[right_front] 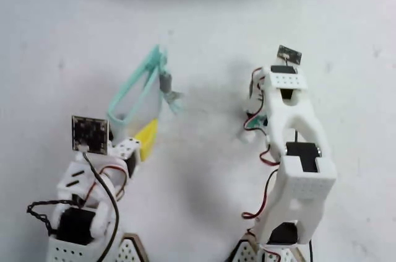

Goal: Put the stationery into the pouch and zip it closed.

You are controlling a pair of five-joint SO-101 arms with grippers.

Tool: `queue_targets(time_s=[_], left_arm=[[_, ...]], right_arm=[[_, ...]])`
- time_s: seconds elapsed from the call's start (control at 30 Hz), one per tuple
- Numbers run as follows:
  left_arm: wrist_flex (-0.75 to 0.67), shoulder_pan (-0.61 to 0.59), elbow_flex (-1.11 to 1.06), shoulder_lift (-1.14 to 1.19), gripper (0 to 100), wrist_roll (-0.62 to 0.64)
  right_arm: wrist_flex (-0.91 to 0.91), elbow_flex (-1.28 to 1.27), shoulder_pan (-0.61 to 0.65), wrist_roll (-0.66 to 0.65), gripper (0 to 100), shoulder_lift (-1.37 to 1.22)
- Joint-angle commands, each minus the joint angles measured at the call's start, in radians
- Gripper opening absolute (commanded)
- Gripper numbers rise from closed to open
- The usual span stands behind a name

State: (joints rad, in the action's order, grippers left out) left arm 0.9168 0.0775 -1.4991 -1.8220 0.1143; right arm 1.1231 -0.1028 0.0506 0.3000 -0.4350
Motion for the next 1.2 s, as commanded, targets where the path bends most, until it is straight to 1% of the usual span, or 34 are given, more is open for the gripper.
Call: queue_targets(time_s=[0.0, 0.37, 0.53, 0.73, 0.83, 1.0, 1.17], left_arm=[[0.003, 0.002, 0.035, -0.007, 27, 0.012], [0.003, 0.002, 0.034, -0.007, 27, 0.012], [0.005, 0.004, 0.034, -0.007, 27, 0.012], [0.005, 0.004, 0.034, -0.007, 27, 0.012], [0.006, 0.004, 0.034, -0.007, 27, 0.012], [0.025, 0.004, 0.04, -0.007, 27, 0.012], [0.025, 0.004, 0.04, -0.007, 27, 0.012]], right_arm=[[-0.002, 0.035, 0.008, -0.021, 1.7, -0.001], [0.008, 0.035, 0.013, -0.029, 1.7, -0.001], [0.025, 0.037, 0.071, -0.206, 1.7, 0.001], [0.027, 0.074, 0.093, -0.227, 1.7, -0.001], [0.093, 0.14, 0.076, -0.229, 1.7, 0.008], [0.291, 0.305, 0.065, -0.233, 1.6, 0.113], [0.412, 0.451, 0.096, -0.413, 1.6, 0.292]])
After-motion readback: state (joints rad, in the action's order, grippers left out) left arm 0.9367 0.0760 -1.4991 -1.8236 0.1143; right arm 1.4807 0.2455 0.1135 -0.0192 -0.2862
